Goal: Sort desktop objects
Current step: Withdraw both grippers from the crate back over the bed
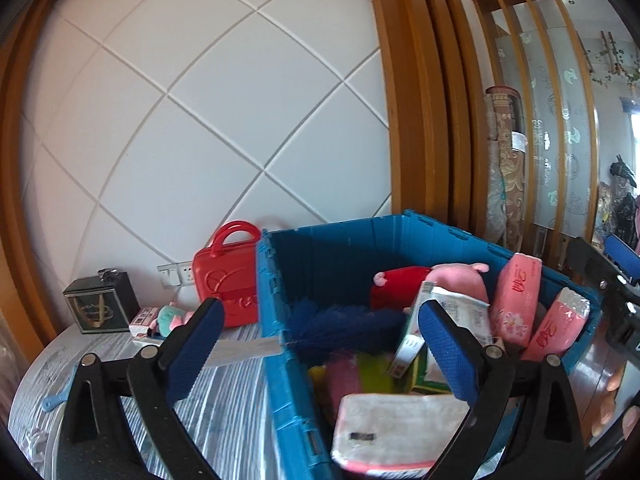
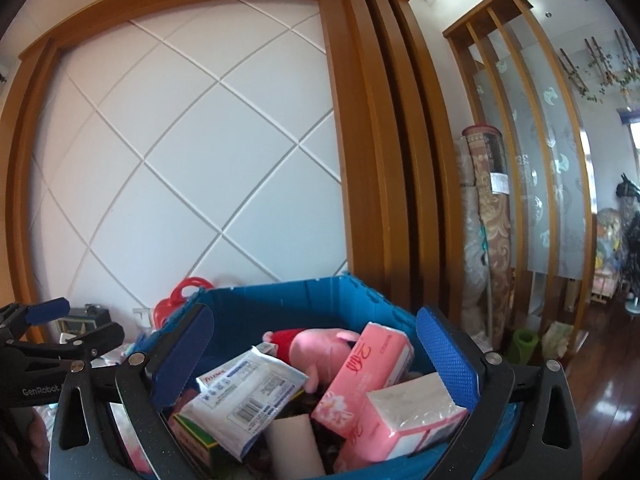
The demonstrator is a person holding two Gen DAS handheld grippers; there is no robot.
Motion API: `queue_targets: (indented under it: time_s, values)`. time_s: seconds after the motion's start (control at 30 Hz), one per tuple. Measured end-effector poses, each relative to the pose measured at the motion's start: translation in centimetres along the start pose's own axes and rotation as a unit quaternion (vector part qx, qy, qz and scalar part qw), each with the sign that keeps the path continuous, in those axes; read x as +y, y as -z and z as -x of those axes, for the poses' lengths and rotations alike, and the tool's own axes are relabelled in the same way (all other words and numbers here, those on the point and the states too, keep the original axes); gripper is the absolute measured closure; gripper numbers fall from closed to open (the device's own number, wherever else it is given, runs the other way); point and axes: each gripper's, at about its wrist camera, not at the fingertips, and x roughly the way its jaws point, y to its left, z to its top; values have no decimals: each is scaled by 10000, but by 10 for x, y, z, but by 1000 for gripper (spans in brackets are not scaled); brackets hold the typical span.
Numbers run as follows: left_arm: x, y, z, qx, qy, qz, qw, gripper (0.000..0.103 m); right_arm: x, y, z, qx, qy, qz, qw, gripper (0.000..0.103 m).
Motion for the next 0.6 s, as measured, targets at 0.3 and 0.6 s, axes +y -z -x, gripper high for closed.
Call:
queue_targets:
  time_s: [0.3, 0.6]
  values:
    - [99, 23, 24, 122, -1019, 429, 9938, 4, 64, -3, 7, -196, -683, 120, 9974, 0]
    - [235, 54, 45, 135, -1171, 735, 9903, 4, 193, 0, 27, -483, -1157, 515, 9908, 0]
